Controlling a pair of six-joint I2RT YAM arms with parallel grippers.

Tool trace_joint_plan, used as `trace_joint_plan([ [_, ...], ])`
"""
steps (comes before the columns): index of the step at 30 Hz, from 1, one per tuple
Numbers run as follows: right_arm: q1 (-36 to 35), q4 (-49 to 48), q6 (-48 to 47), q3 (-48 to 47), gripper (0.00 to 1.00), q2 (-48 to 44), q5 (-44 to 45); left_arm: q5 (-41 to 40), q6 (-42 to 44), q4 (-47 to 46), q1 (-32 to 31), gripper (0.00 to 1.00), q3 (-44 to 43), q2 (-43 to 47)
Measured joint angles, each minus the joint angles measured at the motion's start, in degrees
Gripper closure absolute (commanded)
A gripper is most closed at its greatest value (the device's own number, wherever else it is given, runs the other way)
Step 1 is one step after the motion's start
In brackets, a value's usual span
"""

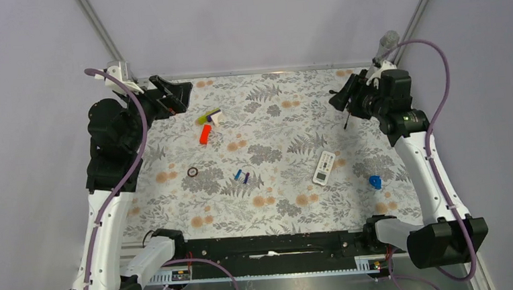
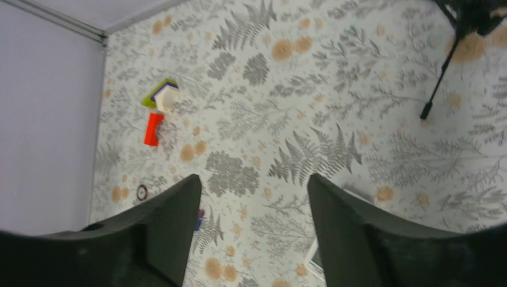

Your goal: Load the batteries into the remote control

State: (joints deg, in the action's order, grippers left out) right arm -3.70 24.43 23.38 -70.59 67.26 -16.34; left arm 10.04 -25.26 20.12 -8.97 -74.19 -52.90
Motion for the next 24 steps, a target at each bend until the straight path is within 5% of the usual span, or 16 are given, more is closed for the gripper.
trace_joint_plan([
  [6,-0.1,5.2,3.9,5.8,0.01,1.2,4.0,-1.3,-0.5,-0.4,0.1,0.01,0.0,-0.4],
  [24,-11.1,8.9,10.5,20.9,0.00,10.6,19.0,16.8,-1.7,-0.8,1.7,0.01,-0.7,-8.4],
])
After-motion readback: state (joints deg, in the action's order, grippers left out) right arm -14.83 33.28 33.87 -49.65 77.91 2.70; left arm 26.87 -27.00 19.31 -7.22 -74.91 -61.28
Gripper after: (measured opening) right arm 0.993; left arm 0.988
